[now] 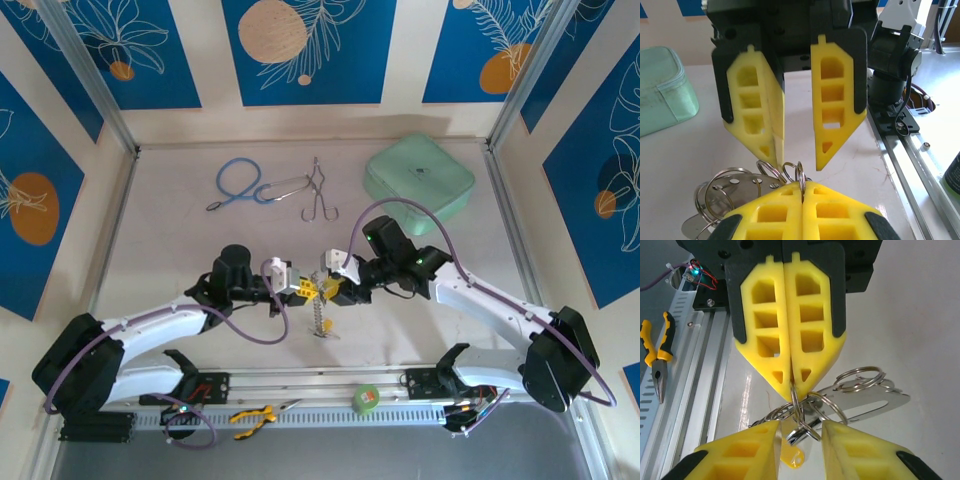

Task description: Put the keys on the keyring

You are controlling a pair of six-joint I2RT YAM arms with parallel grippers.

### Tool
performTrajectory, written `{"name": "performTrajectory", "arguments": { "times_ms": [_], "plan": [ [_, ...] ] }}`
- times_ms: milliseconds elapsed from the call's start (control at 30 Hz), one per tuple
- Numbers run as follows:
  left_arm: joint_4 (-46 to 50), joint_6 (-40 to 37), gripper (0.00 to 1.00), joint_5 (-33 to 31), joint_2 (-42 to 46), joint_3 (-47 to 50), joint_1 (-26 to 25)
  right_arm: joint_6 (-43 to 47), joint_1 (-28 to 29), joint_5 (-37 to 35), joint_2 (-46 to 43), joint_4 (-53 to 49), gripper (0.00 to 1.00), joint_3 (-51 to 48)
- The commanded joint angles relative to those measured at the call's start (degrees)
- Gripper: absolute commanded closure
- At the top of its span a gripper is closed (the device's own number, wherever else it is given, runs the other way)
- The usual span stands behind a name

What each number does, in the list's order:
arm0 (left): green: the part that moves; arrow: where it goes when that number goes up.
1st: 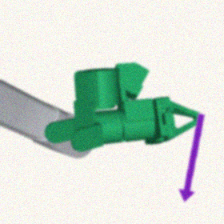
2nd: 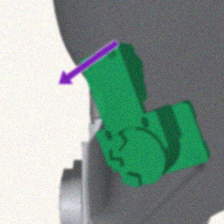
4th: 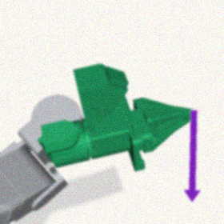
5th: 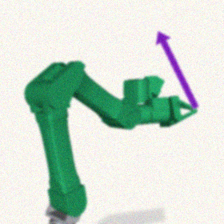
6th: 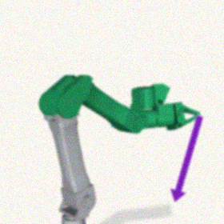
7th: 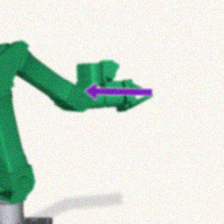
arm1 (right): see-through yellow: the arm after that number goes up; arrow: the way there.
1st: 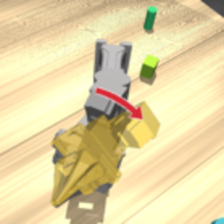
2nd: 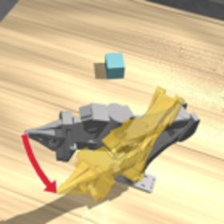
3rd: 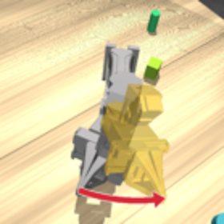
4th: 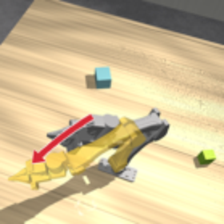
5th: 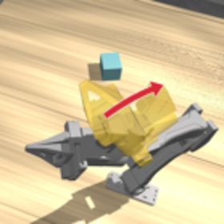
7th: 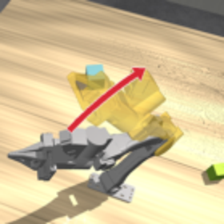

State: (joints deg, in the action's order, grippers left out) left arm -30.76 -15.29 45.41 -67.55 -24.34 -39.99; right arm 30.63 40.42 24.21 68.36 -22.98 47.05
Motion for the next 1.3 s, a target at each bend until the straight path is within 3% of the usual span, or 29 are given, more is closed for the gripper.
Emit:
{"name": "performTrajectory", "arguments": {
  "times_ms": [0, 467, 633, 700, 800, 1000, 1267],
  "plan": [
    [-5.1, 1.5, 1.0, 1.3, 0.3, 0.9, -0.4, -1.7, 0.2, 0.9, -1.4, 1.6, 0.74, -1.3],
    [-8.5, 3.3, 1.0, 1.6, -0.7, 1.5, -0.4, -3.1, 0.7, 3.8, -0.8, 5.8, 0.82, -1.6],
    [-8.9, 3.5, 1.0, 1.2, -0.6, 1.7, -0.4, -3.0, 0.6, 4.8, -0.6, 5.7, 1.0, -1.1],
    [-8.2, 3.2, 1.0, 0.2, -0.1, 1.7, -0.4, -2.1, 0.6, 4.2, -0.6, 3.9, 1.0, -0.3],
    [-4.4, 1.2, 0.84, -1.2, 0.9, 1.2, -0.4, -0.2, 0.6, 3.2, -0.4, 0.3, 1.0, 1.4],
    [4.9, -2.9, 0.83, -1.7, 2.1, -1.4, -0.4, 5.6, 2.3, -0.8, 2.5, -9.6, 1.0, 7.3],
    [7.4, -4.0, 0.83, -1.0, 1.9, -3.0, -0.4, 10.1, 5.0, -7.1, 7.7, -17.3, 1.0, 13.9]
  ]
}}
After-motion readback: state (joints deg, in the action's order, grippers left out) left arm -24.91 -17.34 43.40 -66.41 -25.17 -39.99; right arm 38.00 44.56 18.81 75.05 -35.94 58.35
